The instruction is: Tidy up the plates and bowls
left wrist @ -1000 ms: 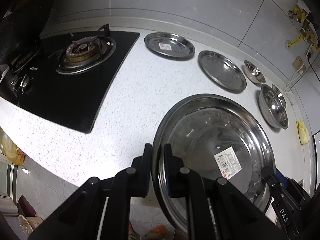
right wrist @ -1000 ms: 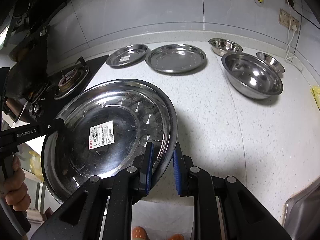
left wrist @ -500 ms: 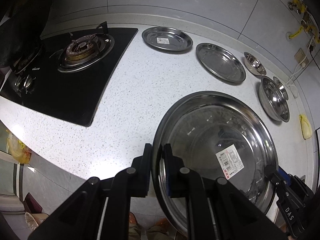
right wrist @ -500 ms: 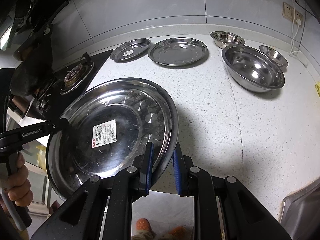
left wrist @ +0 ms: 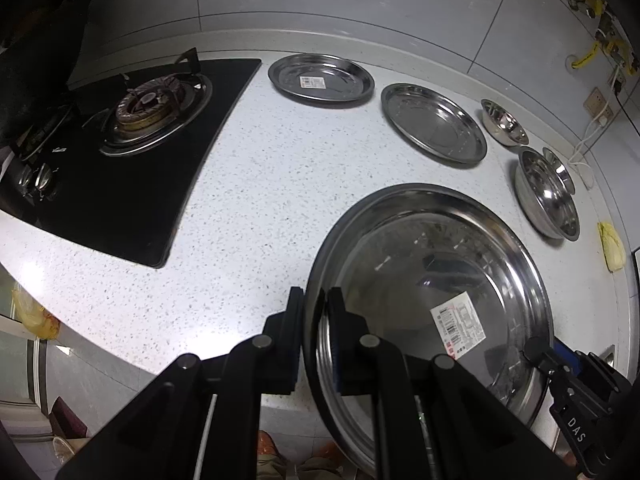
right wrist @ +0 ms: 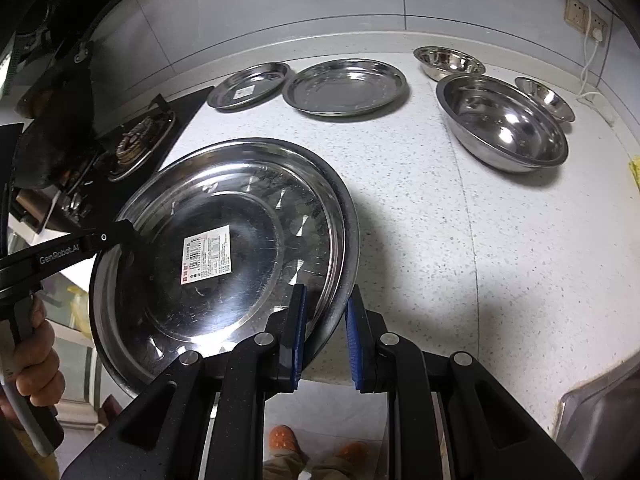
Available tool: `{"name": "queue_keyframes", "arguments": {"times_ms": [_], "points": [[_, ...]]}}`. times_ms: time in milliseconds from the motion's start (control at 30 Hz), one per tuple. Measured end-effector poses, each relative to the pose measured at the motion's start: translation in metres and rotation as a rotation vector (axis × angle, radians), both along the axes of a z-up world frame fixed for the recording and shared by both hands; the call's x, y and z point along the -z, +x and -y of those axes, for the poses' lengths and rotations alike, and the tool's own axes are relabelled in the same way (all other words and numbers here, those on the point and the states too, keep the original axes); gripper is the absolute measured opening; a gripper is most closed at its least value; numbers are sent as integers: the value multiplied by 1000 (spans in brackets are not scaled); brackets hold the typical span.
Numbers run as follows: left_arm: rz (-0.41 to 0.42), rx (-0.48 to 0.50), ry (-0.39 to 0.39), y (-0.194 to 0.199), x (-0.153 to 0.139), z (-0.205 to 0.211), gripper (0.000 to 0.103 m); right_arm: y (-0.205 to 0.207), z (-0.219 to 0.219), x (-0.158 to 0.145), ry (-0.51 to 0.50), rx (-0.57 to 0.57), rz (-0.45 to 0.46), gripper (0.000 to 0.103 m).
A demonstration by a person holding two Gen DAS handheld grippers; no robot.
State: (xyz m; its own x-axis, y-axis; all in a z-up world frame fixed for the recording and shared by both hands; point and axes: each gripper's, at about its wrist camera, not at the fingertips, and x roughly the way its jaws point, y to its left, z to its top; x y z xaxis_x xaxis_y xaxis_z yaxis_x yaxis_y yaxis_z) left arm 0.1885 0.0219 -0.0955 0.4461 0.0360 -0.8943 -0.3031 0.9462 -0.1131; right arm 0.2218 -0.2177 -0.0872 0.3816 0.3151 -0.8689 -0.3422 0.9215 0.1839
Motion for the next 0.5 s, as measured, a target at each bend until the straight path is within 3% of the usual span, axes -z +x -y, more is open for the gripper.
{"name": "queue_keyframes", "arguments": {"times_ms": [500], "points": [[-9, 86, -82, 13, 27, -19, 11, -1, -20, 14, -110, 54, -57, 17]]}}
